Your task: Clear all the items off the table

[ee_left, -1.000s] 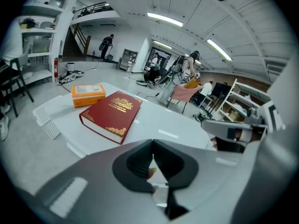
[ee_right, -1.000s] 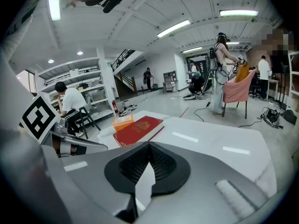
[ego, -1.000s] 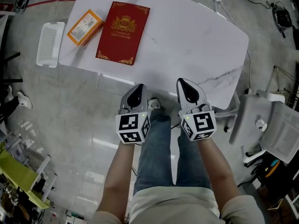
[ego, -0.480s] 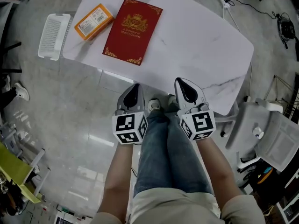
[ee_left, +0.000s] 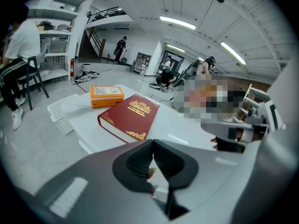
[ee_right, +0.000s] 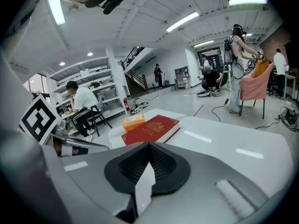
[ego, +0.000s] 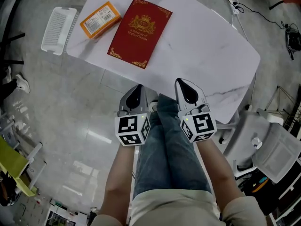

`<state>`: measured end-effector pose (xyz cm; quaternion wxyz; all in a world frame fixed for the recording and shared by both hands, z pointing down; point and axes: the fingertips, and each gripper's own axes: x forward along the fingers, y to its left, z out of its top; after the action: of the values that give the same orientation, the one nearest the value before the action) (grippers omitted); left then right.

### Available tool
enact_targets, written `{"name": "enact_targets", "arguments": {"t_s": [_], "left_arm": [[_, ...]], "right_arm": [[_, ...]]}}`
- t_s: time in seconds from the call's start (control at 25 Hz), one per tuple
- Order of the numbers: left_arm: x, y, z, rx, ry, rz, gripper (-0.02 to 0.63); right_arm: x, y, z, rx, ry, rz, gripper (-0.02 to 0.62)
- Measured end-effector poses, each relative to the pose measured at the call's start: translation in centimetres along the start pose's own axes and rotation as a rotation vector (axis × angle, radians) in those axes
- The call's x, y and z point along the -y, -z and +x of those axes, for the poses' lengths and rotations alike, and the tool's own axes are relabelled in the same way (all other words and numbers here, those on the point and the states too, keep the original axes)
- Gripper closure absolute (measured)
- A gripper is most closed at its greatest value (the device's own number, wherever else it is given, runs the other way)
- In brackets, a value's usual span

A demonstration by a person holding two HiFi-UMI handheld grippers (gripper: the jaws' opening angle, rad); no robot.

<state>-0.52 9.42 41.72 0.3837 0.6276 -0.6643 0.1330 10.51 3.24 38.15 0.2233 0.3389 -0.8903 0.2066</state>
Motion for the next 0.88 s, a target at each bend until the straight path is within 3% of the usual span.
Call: {"name": "enact_targets", "arguments": {"t_s": [0.88], "left_arm": [[-0.6,-5.7,4.6,0.019,-0.082,-0.052,0.597]], "right_arm": [[1.3,-3.8,7.1,-0.053,-0.157,-0.04,0.595]]}}
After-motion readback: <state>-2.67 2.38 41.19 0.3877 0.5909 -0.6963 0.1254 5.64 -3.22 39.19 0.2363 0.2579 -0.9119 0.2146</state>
